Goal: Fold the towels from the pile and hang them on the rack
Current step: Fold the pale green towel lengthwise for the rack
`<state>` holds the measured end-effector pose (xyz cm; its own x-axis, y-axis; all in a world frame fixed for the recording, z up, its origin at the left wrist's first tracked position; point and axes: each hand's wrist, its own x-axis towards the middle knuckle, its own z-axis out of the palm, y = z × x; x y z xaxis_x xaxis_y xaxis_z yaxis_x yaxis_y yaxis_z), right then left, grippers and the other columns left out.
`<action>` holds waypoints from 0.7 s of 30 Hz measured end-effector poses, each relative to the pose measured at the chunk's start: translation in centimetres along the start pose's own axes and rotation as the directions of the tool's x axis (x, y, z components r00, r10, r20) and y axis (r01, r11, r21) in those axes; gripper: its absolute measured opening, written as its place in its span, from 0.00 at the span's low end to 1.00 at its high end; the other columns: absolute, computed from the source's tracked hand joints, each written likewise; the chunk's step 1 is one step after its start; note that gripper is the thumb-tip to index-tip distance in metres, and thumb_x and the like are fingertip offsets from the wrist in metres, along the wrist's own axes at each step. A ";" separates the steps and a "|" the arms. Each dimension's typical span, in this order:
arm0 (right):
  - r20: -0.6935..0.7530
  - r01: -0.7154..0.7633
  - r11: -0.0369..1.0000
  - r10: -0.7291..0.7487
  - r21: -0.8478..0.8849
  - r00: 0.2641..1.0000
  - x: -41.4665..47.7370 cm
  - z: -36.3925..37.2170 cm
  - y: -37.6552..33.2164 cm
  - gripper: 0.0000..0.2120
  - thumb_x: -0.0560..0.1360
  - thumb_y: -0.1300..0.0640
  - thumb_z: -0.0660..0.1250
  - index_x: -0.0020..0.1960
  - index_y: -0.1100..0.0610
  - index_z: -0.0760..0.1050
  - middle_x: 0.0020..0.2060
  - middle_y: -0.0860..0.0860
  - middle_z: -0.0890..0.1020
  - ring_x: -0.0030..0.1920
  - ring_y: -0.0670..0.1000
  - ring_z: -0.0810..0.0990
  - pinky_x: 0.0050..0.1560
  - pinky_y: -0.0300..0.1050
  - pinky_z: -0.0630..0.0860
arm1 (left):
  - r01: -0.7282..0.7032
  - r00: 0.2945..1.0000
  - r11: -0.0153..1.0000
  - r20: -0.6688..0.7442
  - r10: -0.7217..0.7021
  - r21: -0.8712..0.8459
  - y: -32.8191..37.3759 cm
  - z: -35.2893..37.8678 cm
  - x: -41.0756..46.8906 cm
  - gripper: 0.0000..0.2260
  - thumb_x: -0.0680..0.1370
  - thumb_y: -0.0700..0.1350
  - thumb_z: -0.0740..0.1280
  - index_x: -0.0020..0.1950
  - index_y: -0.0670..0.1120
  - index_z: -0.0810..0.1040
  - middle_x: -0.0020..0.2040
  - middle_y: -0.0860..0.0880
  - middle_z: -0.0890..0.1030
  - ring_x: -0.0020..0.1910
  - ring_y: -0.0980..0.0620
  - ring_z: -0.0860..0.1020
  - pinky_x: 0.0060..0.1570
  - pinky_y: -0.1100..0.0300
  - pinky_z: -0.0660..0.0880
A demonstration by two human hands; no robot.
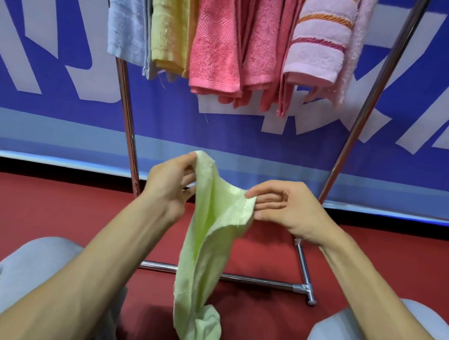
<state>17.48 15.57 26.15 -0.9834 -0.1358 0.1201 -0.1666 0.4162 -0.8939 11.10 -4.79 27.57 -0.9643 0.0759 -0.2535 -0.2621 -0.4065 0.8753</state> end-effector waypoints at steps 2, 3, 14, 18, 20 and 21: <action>-0.106 0.018 0.968 -0.047 -0.252 0.993 0.3 0.6 0.2 0.15 0.64 0.74 0.72 0.41 0.55 0.82 0.34 0.52 0.84 0.34 0.41 0.80 0.44 0.35 0.78 | -0.039 0.999 0.997 -0.022 0.041 0.066 -0.6 0.4 -0.2 0.02 0.75 0.39 0.68 0.42 0.42 0.79 0.36 0.48 0.80 0.35 0.52 0.79 0.42 0.57 0.75; -0.134 0.012 0.944 -0.059 -0.330 0.989 0.4 0.8 0.3 0.14 0.63 0.70 0.75 0.39 0.52 0.82 0.30 0.46 0.82 0.31 0.38 0.78 0.40 0.32 0.75 | -0.052 0.998 0.994 -0.024 0.055 0.097 -0.9 0.6 -0.3 0.03 0.75 0.39 0.68 0.42 0.42 0.79 0.34 0.48 0.80 0.32 0.53 0.79 0.41 0.59 0.75; -0.315 0.289 0.854 -0.444 -0.433 0.839 -0.1 0.4 0.2 0.08 0.69 0.51 0.73 0.37 0.54 0.78 0.36 0.44 0.79 0.41 0.50 0.75 0.45 0.39 0.71 | -0.155 0.976 0.942 0.191 0.101 0.297 -2.7 1.9 -1.3 0.08 0.77 0.42 0.67 0.51 0.38 0.81 0.45 0.41 0.85 0.42 0.48 0.82 0.48 0.58 0.78; -0.320 0.273 0.881 -0.406 -0.386 0.856 0.1 0.8 0.4 0.02 0.69 0.57 0.74 0.39 0.55 0.82 0.33 0.43 0.80 0.39 0.45 0.76 0.46 0.36 0.71 | -0.163 0.960 0.931 0.272 0.073 0.326 -3.5 2.4 -1.6 0.10 0.77 0.41 0.67 0.52 0.35 0.81 0.48 0.38 0.84 0.43 0.46 0.82 0.53 0.53 0.76; -0.354 0.231 0.902 -0.365 -0.365 0.861 0.2 1.2 0.6 0.03 0.69 0.56 0.74 0.39 0.55 0.82 0.34 0.45 0.81 0.39 0.45 0.76 0.46 0.37 0.71 | -0.164 0.947 0.929 0.318 0.053 0.333 -3.8 2.5 -1.7 0.12 0.78 0.42 0.66 0.53 0.35 0.80 0.47 0.40 0.84 0.44 0.47 0.81 0.55 0.53 0.75; -0.378 0.204 0.918 -0.332 -0.340 0.864 0.3 1.4 0.6 0.03 0.69 0.56 0.74 0.39 0.55 0.82 0.34 0.46 0.81 0.39 0.45 0.77 0.46 0.38 0.72 | -0.169 0.936 0.926 0.349 0.043 0.339 -3.9 2.5 -1.8 0.13 0.79 0.44 0.64 0.53 0.35 0.81 0.49 0.40 0.84 0.45 0.47 0.82 0.55 0.53 0.75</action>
<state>17.20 14.51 25.04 -0.8217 0.0847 0.5637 -0.3774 0.6601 -0.6494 13.74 -1.05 25.65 -0.9267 0.3716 -0.0555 -0.0918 -0.0808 0.9925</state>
